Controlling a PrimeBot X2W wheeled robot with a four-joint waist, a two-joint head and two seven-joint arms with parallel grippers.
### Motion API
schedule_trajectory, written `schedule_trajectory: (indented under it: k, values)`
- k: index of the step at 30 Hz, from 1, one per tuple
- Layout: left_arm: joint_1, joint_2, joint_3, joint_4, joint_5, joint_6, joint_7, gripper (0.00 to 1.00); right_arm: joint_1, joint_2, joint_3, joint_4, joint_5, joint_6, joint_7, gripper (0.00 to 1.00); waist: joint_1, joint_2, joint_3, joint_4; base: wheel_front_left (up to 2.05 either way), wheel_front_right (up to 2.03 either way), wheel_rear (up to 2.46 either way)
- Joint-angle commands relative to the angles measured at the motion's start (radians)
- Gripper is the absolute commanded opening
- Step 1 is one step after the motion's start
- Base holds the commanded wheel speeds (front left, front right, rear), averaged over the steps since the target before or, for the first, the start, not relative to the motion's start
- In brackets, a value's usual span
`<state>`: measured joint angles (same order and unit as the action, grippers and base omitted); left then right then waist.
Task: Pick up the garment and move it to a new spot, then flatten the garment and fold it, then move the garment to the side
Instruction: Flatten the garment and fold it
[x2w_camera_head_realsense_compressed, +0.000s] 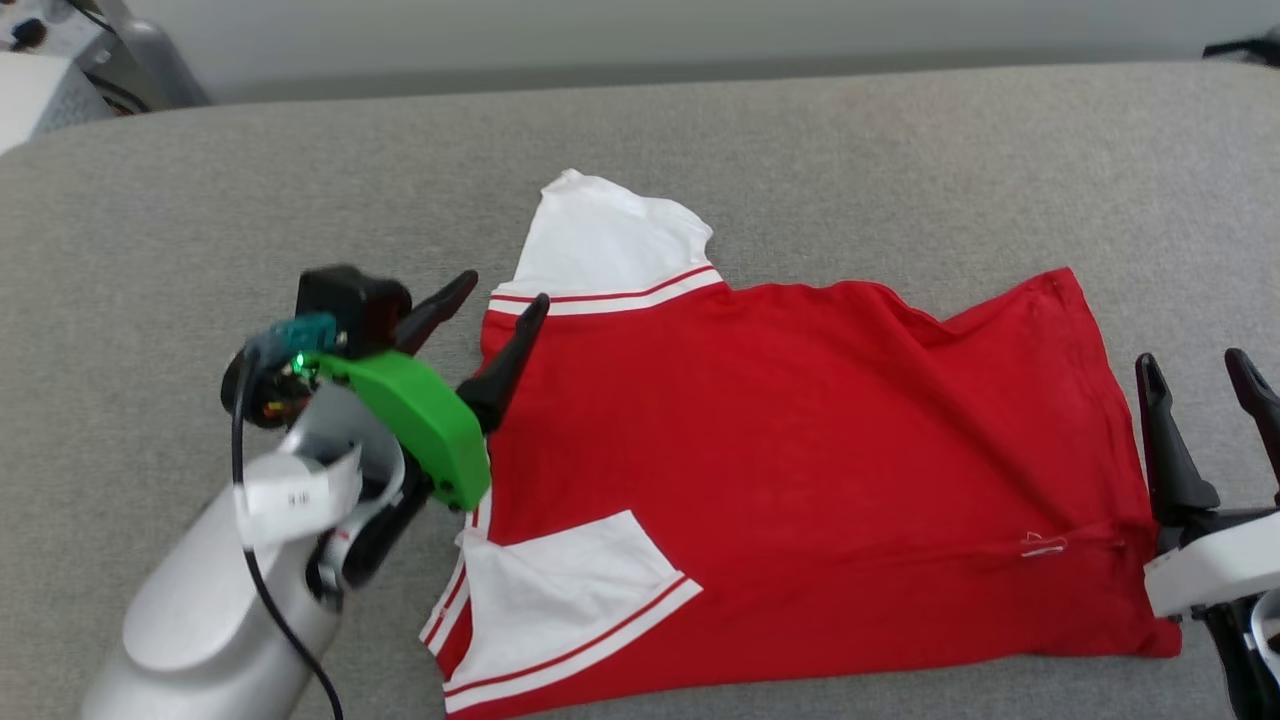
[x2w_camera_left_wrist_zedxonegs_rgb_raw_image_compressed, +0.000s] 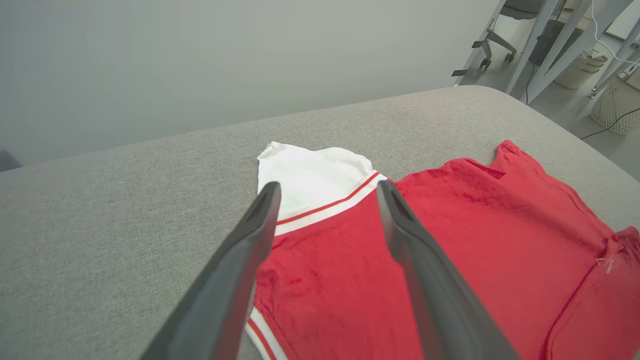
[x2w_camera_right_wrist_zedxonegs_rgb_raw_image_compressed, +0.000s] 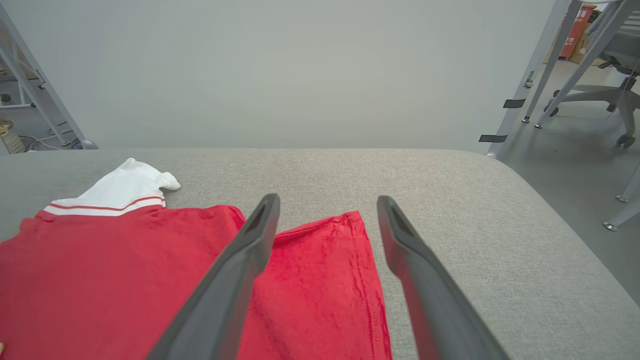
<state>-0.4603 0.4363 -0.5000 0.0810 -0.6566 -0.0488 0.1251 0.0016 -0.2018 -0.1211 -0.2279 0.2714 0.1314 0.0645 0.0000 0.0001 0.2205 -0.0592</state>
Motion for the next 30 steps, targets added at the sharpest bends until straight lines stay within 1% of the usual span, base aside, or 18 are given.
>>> schedule_trajectory:
  k: [1,5,9,15,17,21,24,30]
  values:
    - [-0.069,0.012,0.0,0.016,-0.02,-0.01,0.065,1.0,-0.03,0.004,0.002,-0.009,-0.008,-0.001,-0.007,1.0,0.0,-0.0001,0.103,-0.086,0.0,0.0,0.0]
    - [-0.229,0.046,-0.021,0.074,-0.046,-0.031,0.264,1.0,-0.061,0.021,0.018,-0.013,-0.012,-0.001,-0.023,1.0,0.0,-0.0001,0.172,-0.129,0.0,0.0,0.0]
    - [-0.382,0.078,-0.042,0.139,-0.061,-0.05,0.432,1.0,-0.089,0.04,0.042,-0.001,-0.014,-0.001,-0.048,1.0,0.0,-0.0001,0.228,-0.167,0.0,0.0,0.0]
    - [-0.558,0.101,-0.076,0.264,-0.074,-0.063,0.628,1.0,-0.128,0.053,0.075,0.041,-0.014,-0.001,-0.085,1.0,0.0,-0.0001,0.279,-0.208,0.0,0.0,0.0]
    - [-0.604,0.104,-0.084,0.307,-0.072,-0.065,0.667,1.0,-0.14,0.057,0.085,0.052,-0.014,-0.001,-0.095,1.0,0.0,-0.0001,0.291,-0.22,0.0,0.0,0.0]
    - [-0.671,0.104,-0.093,0.386,-0.061,-0.068,0.697,1.0,-0.157,0.064,0.101,0.072,-0.012,-0.001,-0.111,1.0,0.0,-0.0001,0.309,-0.24,0.0,0.0,0.0]
    - [-0.699,0.106,-0.106,0.435,-0.042,-0.069,0.692,1.0,-0.166,0.067,0.106,0.086,-0.01,-0.001,-0.119,1.0,0.0,-0.0001,0.318,-0.251,0.0,0.0,0.0]
    - [-0.708,0.115,-0.126,0.532,-0.009,-0.071,0.645,1.0,-0.173,0.071,0.11,0.105,-0.01,-0.001,-0.13,1.0,0.0,-0.0001,0.326,-0.261,0.0,0.0,0.0]
